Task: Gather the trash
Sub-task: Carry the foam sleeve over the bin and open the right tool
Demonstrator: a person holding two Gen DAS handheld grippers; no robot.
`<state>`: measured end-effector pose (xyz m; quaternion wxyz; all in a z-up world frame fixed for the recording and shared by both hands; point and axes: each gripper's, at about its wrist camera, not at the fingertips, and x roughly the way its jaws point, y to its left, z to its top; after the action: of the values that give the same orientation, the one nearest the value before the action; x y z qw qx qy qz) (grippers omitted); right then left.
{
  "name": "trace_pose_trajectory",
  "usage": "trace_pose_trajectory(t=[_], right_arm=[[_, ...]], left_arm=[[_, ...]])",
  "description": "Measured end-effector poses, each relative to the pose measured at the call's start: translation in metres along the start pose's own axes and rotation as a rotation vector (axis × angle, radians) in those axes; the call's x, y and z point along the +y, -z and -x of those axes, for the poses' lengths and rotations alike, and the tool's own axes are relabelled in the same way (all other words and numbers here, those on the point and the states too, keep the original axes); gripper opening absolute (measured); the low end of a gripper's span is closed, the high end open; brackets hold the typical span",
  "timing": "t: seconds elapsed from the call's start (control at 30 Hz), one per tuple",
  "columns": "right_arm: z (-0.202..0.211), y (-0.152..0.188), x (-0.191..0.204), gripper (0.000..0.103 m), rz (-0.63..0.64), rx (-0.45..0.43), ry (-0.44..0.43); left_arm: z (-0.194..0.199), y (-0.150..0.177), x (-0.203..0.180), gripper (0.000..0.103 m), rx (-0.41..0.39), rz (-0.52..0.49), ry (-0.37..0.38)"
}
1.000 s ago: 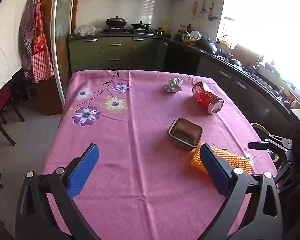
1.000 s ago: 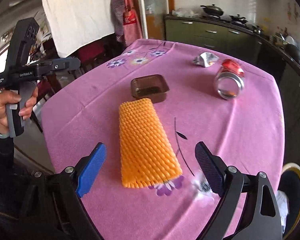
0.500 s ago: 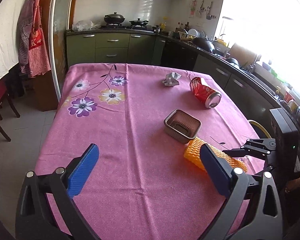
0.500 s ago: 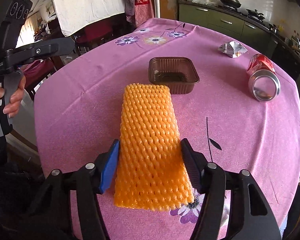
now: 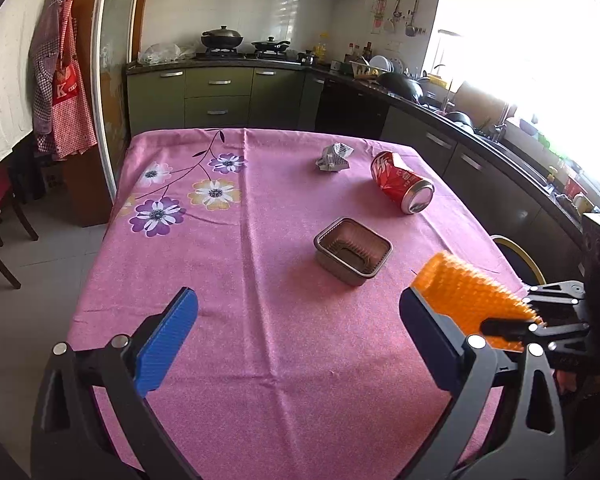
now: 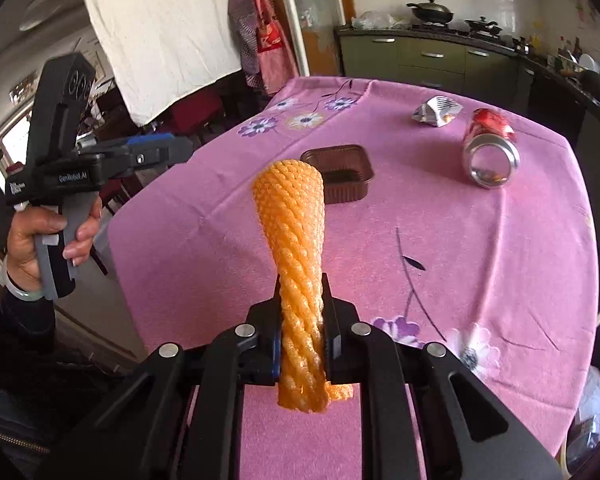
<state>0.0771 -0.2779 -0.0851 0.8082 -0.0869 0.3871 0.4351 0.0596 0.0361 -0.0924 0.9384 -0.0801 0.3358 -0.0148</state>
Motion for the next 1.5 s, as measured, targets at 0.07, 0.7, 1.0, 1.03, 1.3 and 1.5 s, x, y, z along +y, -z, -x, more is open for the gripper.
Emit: trace_pose_trajectory(t=[0.07,0.7,1.0,1.03,1.3,1.5], right_arm=[[0.028,0.005,-0.019,0.015,-0.081,-0.062,0.057],[0.089,0.099,-0.259,0.063,-0.702,-0.065,0.791],[0.118,0.105,-0.207,0.071,-0.703,-0.217,0.792],[0.122,0.107,-0.201,0.071,-0.708,-0.234,0.784],[0.134,0.106,-0.17,0.074,-0.693,-0.293,0.743],[0.132,0.098,-0.166,0.075,-0.671,-0.302,0.718]], left_arm=[[0.0,0.0,-0.002,0.096,-0.001,-0.004,0.005],[-0.017,-0.002,-0.033,0.096,0.059,-0.074,0.033],[-0.045,-0.016,-0.057,0.096,0.12,-0.186,0.132],[-0.05,-0.019,-0.06,0.096,0.128,-0.204,0.144],[-0.092,-0.043,-0.079,0.096,0.18,-0.302,0.303],[-0.13,-0.043,-0.076,0.07,0.284,-0.264,0.342]])
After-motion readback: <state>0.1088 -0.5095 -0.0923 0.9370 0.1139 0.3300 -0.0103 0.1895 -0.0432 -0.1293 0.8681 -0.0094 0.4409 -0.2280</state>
